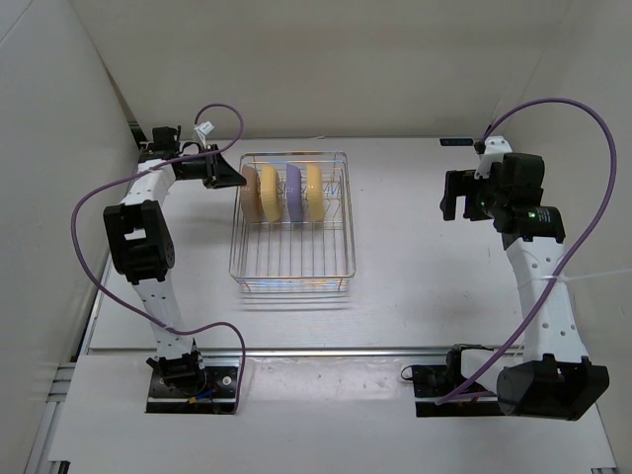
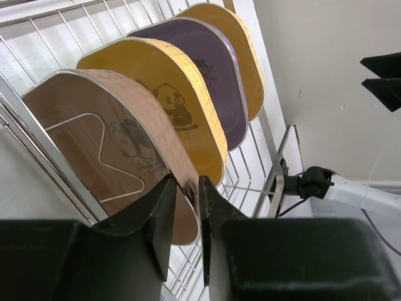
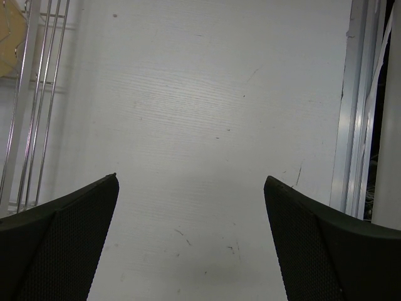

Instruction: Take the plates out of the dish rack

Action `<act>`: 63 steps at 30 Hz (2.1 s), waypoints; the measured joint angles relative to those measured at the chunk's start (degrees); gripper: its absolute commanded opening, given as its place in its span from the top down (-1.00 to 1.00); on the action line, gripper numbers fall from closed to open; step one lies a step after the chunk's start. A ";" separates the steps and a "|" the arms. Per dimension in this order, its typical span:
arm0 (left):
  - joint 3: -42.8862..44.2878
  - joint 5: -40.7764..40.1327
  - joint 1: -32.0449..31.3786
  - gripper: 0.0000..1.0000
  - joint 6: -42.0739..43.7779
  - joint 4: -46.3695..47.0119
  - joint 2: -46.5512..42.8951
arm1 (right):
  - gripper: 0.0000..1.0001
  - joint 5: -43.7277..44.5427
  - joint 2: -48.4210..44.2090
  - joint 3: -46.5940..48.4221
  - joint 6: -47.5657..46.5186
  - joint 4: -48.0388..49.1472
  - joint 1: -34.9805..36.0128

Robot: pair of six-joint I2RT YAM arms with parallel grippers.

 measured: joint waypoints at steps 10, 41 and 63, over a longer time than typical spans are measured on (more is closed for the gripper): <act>0.00 0.94 0.00 0.70 -2.38 -0.02 0.00 | -1.00 0.02 -0.24 -0.02 -0.04 -0.13 0.00; -1.97 7.37 0.13 0.78 -9.86 5.60 0.90 | -1.00 0.02 -1.36 -1.44 -0.28 -0.31 0.00; -3.63 10.88 0.90 0.78 -17.64 11.21 0.90 | -1.00 -0.26 -1.36 -1.44 -0.50 -0.26 0.00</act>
